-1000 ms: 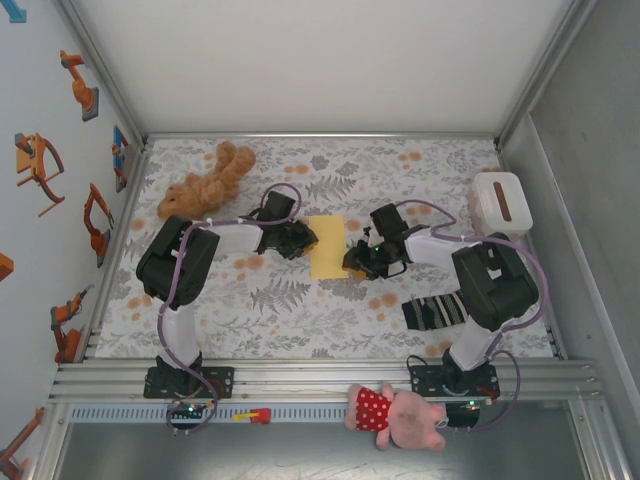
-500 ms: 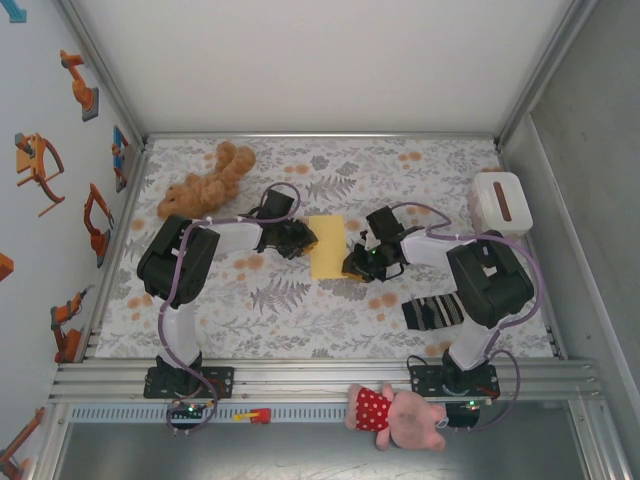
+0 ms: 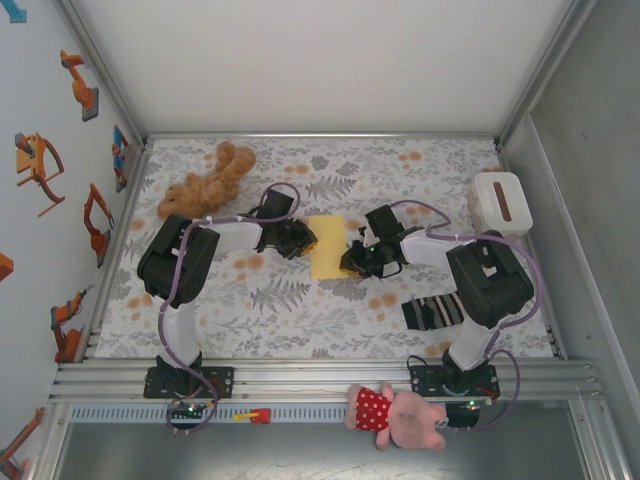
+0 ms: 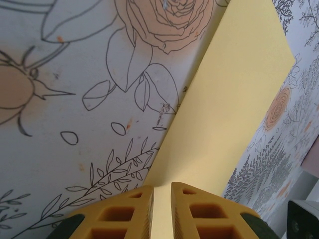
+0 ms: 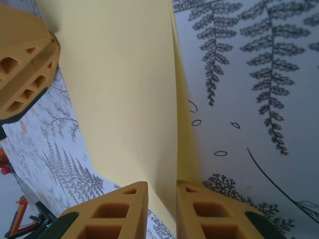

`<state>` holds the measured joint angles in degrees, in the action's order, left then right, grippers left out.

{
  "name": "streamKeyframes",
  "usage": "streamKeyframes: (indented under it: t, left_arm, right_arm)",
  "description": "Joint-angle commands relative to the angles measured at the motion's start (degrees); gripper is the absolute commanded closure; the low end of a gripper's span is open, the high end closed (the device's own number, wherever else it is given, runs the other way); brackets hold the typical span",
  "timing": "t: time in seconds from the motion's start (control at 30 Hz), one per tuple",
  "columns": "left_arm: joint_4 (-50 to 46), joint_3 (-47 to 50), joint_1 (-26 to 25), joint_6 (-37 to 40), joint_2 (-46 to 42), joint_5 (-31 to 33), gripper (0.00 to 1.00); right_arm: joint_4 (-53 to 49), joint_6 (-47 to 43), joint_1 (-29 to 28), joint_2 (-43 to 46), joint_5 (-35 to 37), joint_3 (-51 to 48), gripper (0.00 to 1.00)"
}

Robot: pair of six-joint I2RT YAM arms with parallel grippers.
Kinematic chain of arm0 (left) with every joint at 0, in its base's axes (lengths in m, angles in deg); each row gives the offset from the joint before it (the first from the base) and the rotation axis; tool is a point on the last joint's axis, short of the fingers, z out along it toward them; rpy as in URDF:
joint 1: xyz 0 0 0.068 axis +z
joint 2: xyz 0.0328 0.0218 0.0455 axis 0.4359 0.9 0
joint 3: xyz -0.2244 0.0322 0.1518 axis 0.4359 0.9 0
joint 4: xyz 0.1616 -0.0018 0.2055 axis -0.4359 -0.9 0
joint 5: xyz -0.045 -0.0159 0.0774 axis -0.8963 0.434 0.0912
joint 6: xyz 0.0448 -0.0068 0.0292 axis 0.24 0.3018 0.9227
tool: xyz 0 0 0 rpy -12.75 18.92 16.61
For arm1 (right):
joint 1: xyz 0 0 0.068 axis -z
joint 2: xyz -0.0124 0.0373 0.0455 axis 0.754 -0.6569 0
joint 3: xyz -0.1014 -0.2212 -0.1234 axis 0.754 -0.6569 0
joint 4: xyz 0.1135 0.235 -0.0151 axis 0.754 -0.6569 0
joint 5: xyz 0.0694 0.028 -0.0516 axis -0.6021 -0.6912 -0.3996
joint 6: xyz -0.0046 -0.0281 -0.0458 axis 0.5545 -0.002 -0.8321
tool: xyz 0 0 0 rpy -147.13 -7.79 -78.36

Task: Fold a paper plane with a square sheet of paper (pick it up from the middle)
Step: Fold the triangle a second time at the center of the table.

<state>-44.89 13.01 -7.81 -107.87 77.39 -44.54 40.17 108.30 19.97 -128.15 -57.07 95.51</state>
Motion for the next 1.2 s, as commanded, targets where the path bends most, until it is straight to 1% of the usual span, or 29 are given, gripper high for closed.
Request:
streamKeyframes:
  t: [0.0, 0.13, 0.23, 0.3, 0.4, 0.47, 0.57, 0.83, 0.97, 1.17]
  left_arm:
    - [-5.2, 0.5, 0.1, -0.2, 3.3, 1.3, 0.82]
    - [-5.2, 0.4, 0.2, 0.1, 3.0, 1.2, 0.82]
    - [-4.0, 0.2, 0.2, 0.9, 2.2, -0.2, 0.82]
    - [-4.2, -1.4, 0.2, 3.7, 0.6, -2.3, 0.82]
    - [-7.0, -4.7, 0.1, 9.9, -2.8, -2.2, 0.81]
    - [-8.0, -5.9, 0.1, 13.0, -4.4, -1.4, 0.81]
    - [-7.9, -7.0, 0.2, 15.0, -4.5, -1.9, 0.81]
    - [-6.6, -7.1, 0.7, 13.9, -0.2, -1.5, 0.82]
    - [-6.0, -7.7, 0.8, 13.4, 1.9, -2.3, 0.83]
    - [-8.0, -9.0, 0.9, 12.6, 5.2, -1.7, 0.84]
  right_arm:
    - [1.6, 1.3, -0.4, -1.1, 0.6, 1.1, 0.8]
    - [1.6, 2.1, -0.4, -1.6, 0.9, 1.1, 0.83]
    - [1.5, 2.6, -0.3, -1.3, 1.0, 1.0, 0.89]
    - [1.0, 2.8, -0.3, -0.8, 1.1, 0.7, 0.94]
    - [0.0, 2.6, -0.3, 0.0, 1.1, 0.6, 1.0]
    - [-0.8, 2.3, -0.3, 0.3, 0.9, 0.6, 1.0]
    - [-1.7, 2.1, -0.2, 1.0, 0.3, 0.6, 1.0]
    - [-2.6, 2.0, -0.2, 2.2, -0.6, 0.6, 1.0]
    - [-2.4, 1.8, -0.2, 2.2, -1.5, 0.7, 1.0]
    - [-1.7, 0.6, -0.3, 1.4, -3.4, 2.2, 1.0]
